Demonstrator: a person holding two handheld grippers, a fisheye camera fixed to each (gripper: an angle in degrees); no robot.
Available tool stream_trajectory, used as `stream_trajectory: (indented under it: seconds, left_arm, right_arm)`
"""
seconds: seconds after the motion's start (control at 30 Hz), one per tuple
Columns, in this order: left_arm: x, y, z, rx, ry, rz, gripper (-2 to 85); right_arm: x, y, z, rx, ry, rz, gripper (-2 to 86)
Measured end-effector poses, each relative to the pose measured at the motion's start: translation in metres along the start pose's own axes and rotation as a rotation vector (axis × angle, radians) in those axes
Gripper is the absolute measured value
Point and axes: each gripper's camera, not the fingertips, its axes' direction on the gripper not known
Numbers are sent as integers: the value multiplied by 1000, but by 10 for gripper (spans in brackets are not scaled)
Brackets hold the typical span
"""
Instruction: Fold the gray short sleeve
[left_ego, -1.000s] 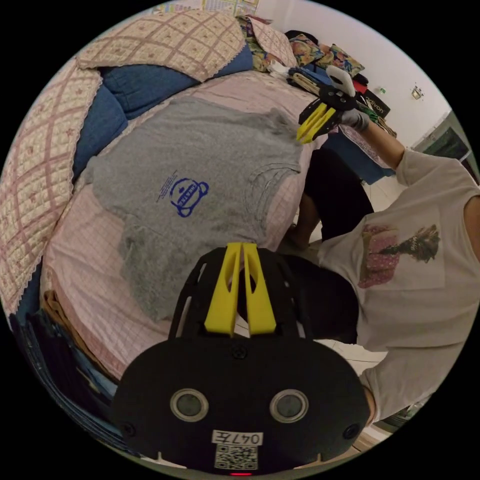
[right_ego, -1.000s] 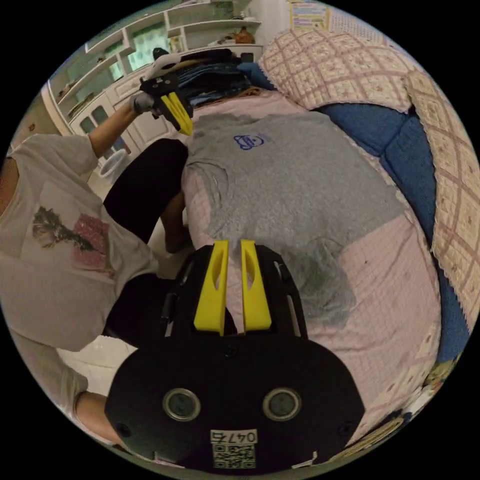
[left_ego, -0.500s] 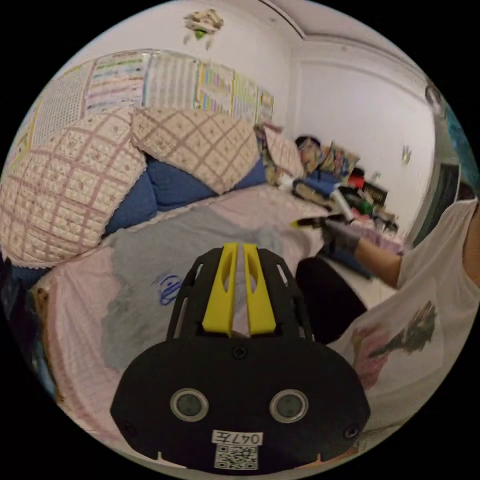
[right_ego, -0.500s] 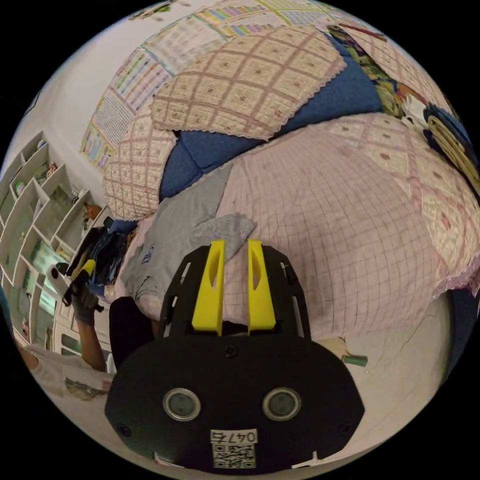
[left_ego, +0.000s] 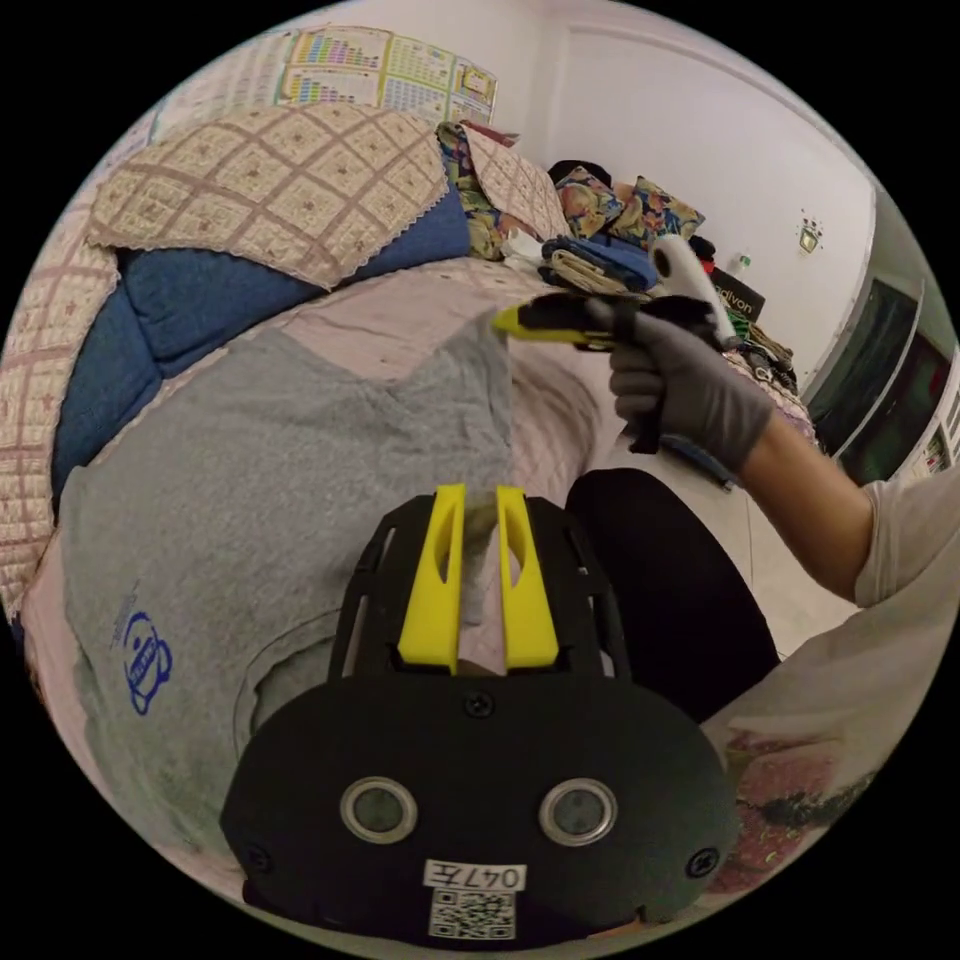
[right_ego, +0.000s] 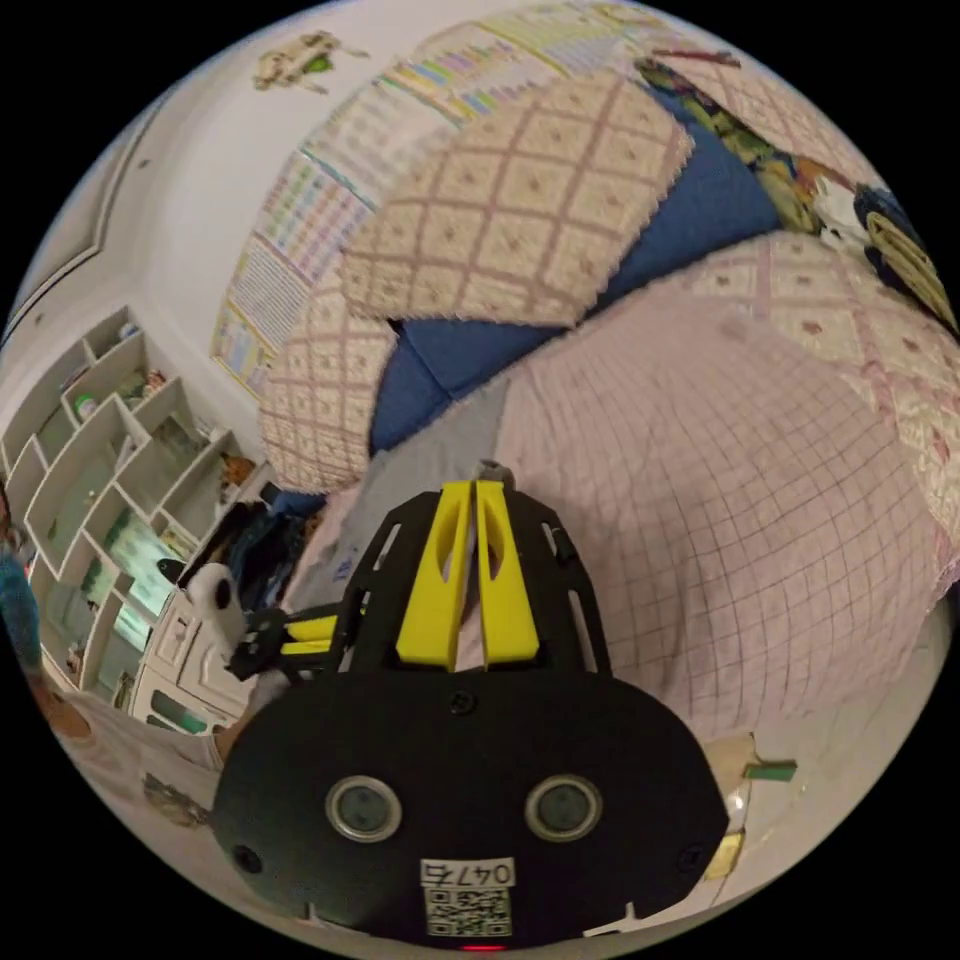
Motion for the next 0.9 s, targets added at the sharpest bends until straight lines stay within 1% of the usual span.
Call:
stream_trajectory:
  seconds: [0.03,0.07,0.1,0.17,0.23,0.33,0.4,0.43,0.5,0.57,0.6,0.67,0.73,0.8,0.83,0.9]
  left_arm:
    - [-1,1,1,3,14,-7,52]
    - [-4,2,5,1,43,-18,51]
    - [-6,3,8,-5,63,-26,51]
    - [-6,4,13,-19,79,-26,51]
    - [-5,3,13,-25,85,-20,50]
    - [-2,5,-1,-10,80,-16,48]
    - [-8,11,-31,53,51,-60,45]
    - [-12,14,-41,75,42,-82,44]
    - [-36,26,-82,173,-13,-192,41]
    - [-59,39,-108,236,-57,-292,39]
    - [-74,48,-118,263,-68,-351,37]
    - [-94,60,-122,266,-44,-423,39]
    - [-107,67,-114,235,7,-470,45]
    - [-107,68,-100,205,63,-475,49]
    - [-105,66,-96,196,69,-467,49]
    - [-90,52,-86,165,56,-408,50]
  right_arm:
    - [-7,6,-14,69,-3,-23,-11]
    - [-7,12,-19,79,43,0,-11]
    - [-4,14,-17,56,80,28,-11]
    - [13,16,3,-111,170,95,-11]
    - [23,18,12,-156,147,151,-11]
    - [12,11,11,-121,128,165,-11]
    - [-13,-1,11,-68,108,93,-11]
    - [-37,-10,16,-40,105,16,-11]
    - [-79,-22,35,-62,85,-143,-11]
    - [-139,-22,84,-230,45,-386,-10]
    - [-153,-18,99,-287,42,-444,-9]
    - [-193,13,154,-493,87,-627,-5]
    - [-206,37,184,-585,167,-694,10]
    - [-211,52,202,-649,223,-741,44]
    - [-212,55,204,-663,231,-743,57]
    - [-212,50,192,-622,190,-734,57]
